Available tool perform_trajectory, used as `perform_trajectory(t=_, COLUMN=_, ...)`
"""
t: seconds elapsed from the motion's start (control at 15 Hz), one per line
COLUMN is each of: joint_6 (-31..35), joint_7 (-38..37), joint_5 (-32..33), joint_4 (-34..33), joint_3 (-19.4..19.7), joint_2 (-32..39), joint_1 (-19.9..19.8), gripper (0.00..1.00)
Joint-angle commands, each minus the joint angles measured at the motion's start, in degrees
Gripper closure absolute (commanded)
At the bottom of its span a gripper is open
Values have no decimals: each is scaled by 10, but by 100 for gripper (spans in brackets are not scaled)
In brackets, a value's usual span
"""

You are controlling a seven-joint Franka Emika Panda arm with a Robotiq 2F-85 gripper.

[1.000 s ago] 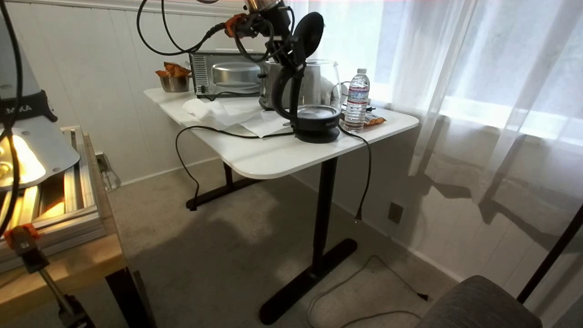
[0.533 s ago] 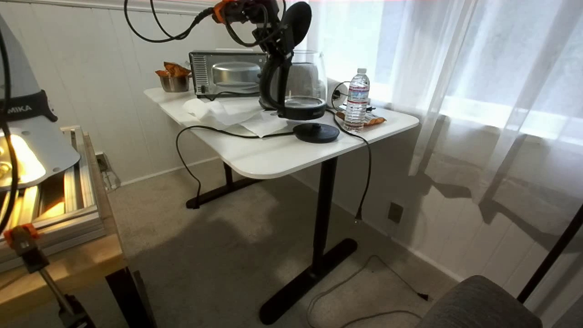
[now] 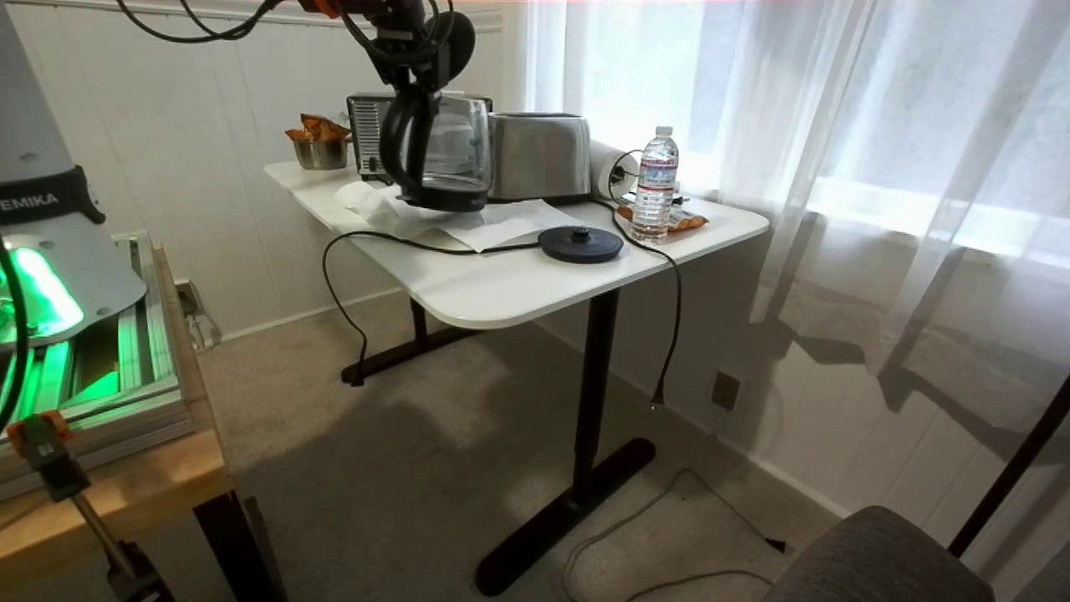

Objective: Move the glass kettle to the left.

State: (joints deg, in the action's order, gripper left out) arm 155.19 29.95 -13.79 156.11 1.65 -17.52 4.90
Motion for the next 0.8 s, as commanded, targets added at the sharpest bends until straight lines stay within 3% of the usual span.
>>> perform_trajectory(t=0.0, joint_6=-51, joint_7=27, joint_5=-9, joint_4=11, joint_3=15, joint_2=-82, joint_1=78, gripper=81)
perform_trajectory(t=0.4, joint_6=-62, joint_7=37, joint_5=-23, joint_4=15, joint_3=8, joint_2=-119, joint_1=190, gripper=81)
perform_trajectory(t=0.47, joint_6=-65, joint_7=35, joint_5=-27, joint_4=15, joint_3=11, joint_2=-120, joint_1=203, gripper=81)
perform_trajectory(t=0.53, joint_6=-55, joint_7=14, joint_5=1, joint_4=15, joint_3=3, joint_2=-87, joint_1=182, gripper=81)
perform_trajectory(t=0.6, joint_6=-55, joint_7=12, joint_5=0, joint_4=16, joint_3=2, joint_2=-86, joint_1=189, gripper=56)
perform_trajectory(t=0.73, joint_6=-55, joint_7=12, joint_5=0, joint_4=20, joint_3=1, joint_2=-77, joint_1=186, gripper=56)
